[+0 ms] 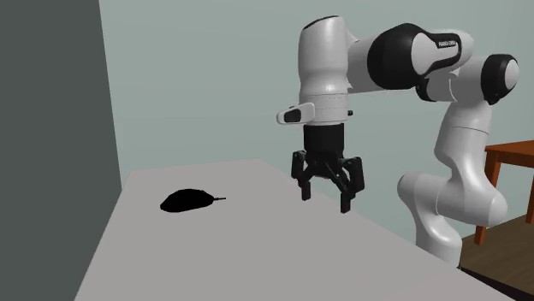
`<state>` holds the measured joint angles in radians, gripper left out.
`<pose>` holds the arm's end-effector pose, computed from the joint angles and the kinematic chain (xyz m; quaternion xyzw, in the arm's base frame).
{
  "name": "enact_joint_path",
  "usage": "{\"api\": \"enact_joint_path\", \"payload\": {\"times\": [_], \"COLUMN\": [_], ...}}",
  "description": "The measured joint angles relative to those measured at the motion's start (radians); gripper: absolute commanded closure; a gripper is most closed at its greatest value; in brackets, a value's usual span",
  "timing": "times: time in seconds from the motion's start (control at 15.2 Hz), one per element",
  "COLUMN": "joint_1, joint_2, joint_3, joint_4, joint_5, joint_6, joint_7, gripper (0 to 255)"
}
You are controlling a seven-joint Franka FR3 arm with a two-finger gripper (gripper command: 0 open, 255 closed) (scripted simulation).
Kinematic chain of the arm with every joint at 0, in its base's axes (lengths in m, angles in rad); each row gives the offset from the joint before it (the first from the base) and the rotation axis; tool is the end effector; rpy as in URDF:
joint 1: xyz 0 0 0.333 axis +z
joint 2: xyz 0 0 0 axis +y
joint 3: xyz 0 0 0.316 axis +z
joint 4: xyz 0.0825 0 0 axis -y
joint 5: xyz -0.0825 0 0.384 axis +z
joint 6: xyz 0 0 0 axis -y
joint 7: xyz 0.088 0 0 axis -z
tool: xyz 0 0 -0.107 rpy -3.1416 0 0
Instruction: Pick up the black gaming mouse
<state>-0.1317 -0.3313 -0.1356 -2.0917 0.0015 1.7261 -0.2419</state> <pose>0.4351 -0.1258 0.5559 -0.9995 0.0088 0.0123 0.0266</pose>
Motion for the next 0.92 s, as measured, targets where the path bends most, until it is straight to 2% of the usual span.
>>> {"api": "enact_joint_path", "payload": {"times": [0.66, 0.92], "joint_1": [-0.063, -0.103], "joint_2": [0.298, 0.456], "joint_3": [-0.105, -0.140], "joint_4": [0.319, 0.517], "joint_5": [0.046, 0.093], "joint_6": [0.006, -0.030], "joint_7": [-0.099, -0.143], "gripper": [0, 0]}}
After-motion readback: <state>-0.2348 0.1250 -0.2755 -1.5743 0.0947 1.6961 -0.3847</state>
